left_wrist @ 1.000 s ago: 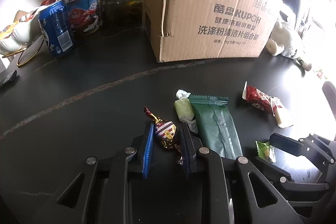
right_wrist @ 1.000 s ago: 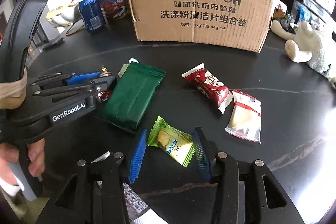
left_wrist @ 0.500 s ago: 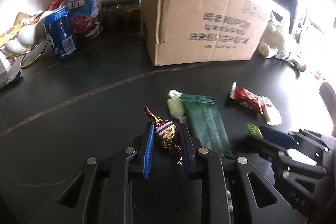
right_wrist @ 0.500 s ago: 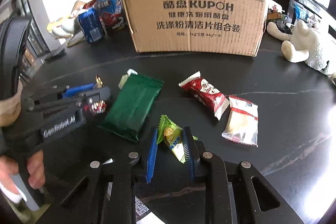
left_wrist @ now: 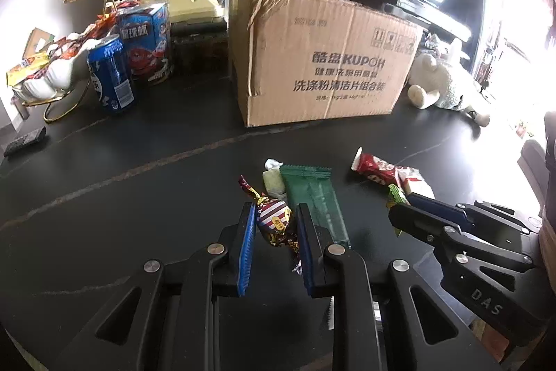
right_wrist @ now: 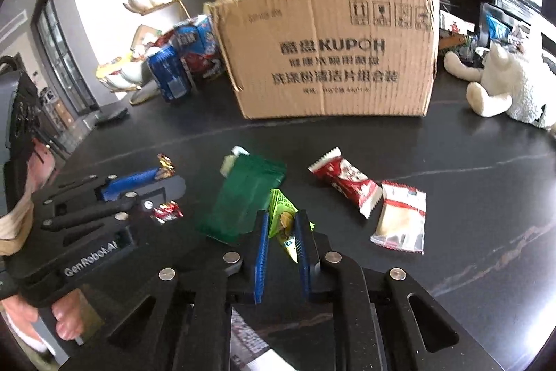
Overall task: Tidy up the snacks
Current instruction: 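Close the right tool on the yellow-green packet while the left tool lifts the chocolate, then carry both held snacks over the box and open both tools to drop them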
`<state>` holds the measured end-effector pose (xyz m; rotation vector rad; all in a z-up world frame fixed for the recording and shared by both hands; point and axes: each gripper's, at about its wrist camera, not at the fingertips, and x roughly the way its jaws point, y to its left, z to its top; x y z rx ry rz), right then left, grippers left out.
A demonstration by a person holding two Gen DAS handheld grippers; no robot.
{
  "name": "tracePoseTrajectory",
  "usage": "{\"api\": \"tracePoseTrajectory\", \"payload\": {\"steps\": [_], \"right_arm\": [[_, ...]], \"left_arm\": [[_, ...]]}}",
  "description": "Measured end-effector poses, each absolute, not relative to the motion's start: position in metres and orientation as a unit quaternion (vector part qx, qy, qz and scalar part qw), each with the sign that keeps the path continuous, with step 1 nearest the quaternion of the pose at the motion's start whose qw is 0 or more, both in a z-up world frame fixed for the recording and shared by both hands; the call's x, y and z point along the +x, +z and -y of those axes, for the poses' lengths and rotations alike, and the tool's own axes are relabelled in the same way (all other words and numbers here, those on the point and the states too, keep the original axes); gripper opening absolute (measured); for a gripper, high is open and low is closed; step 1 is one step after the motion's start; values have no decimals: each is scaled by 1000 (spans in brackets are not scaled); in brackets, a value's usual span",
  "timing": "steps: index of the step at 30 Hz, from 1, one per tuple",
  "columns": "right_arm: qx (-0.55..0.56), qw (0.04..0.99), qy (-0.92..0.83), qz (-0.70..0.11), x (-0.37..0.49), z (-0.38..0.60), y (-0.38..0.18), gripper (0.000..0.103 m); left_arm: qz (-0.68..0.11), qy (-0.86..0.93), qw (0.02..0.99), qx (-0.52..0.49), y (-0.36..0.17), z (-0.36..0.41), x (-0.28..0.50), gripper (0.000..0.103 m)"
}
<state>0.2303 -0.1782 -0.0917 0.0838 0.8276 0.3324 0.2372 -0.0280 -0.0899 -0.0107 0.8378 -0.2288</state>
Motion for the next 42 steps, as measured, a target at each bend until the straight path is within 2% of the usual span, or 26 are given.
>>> {"api": "tracePoseTrajectory", "payload": {"steps": [20,32,42], "right_arm": [[48,922,180,-341,246,189,-16,16],[44,936,176,-301,290,201,45,16],[42,938,174,-296,338,209,66,16]], "left_arm": [[-362,-124,924,3,-19,40,253,24],[-332,-136,933,23,47,52,299,24],[-329,-139,933,37,66,61,346,24]]}}
